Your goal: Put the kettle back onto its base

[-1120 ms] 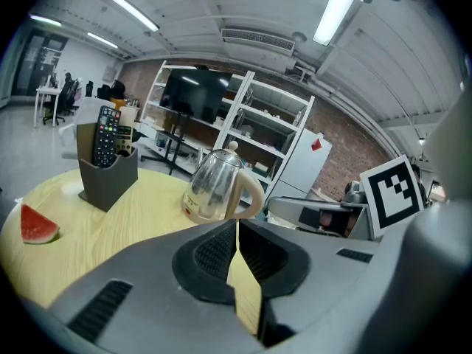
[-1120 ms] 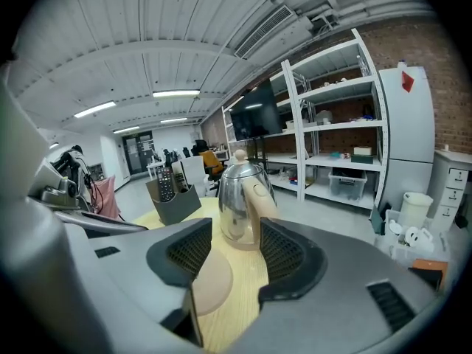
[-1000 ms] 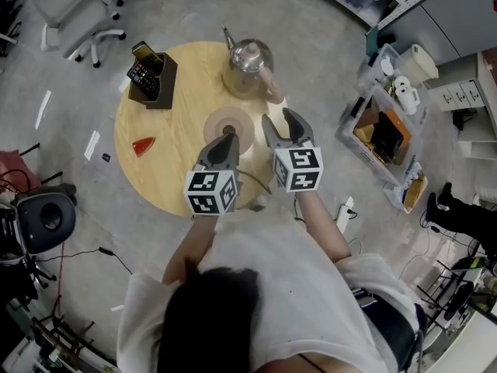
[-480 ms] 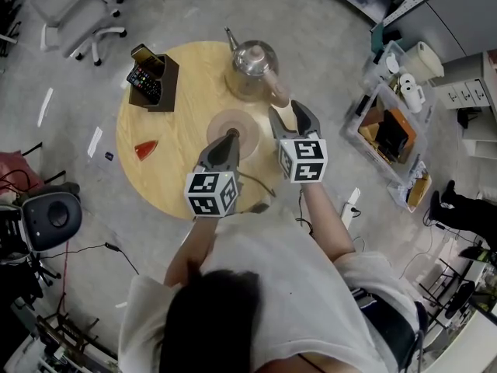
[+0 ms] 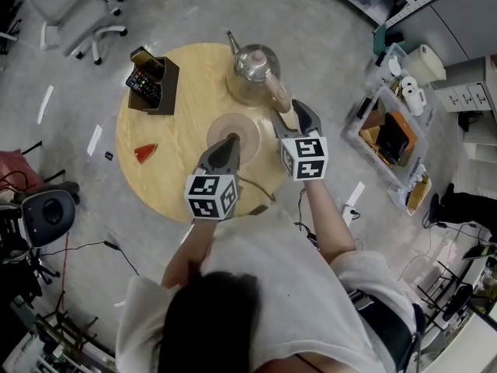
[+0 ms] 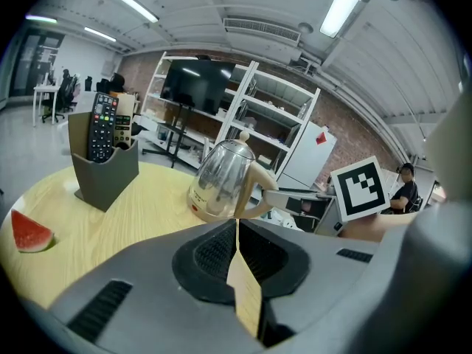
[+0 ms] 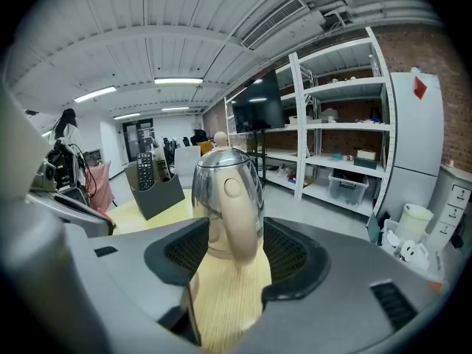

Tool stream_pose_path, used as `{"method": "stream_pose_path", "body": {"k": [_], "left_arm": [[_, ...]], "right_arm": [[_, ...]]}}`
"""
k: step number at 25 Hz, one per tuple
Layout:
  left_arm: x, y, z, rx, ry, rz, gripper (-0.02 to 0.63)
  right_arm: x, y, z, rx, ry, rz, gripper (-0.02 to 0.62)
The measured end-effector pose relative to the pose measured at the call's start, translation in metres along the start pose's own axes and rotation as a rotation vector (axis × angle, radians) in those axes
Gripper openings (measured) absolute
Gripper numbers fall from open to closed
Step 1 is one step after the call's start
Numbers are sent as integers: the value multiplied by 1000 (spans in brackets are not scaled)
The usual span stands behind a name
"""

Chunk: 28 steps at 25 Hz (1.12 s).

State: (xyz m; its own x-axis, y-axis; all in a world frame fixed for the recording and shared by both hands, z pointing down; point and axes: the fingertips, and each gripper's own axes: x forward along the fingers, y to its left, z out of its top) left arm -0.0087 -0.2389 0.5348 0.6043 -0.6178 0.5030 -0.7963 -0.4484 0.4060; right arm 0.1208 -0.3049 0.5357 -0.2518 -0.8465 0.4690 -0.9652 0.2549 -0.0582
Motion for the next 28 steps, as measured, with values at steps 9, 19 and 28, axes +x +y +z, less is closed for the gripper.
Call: {"method": "stream_pose_path", "body": {"k": [9,19,28], "left_arm": [[4,10,-3,1,27,9,35],[8,20,-10,-4,53,26,35],[14,20,-14,3,74,21,35]], "right_arm": [[14,5,1,-16,20,38,221],[28,-4,0,-51,27,63,219],[36,2,1,-92,27,141,219]]}}
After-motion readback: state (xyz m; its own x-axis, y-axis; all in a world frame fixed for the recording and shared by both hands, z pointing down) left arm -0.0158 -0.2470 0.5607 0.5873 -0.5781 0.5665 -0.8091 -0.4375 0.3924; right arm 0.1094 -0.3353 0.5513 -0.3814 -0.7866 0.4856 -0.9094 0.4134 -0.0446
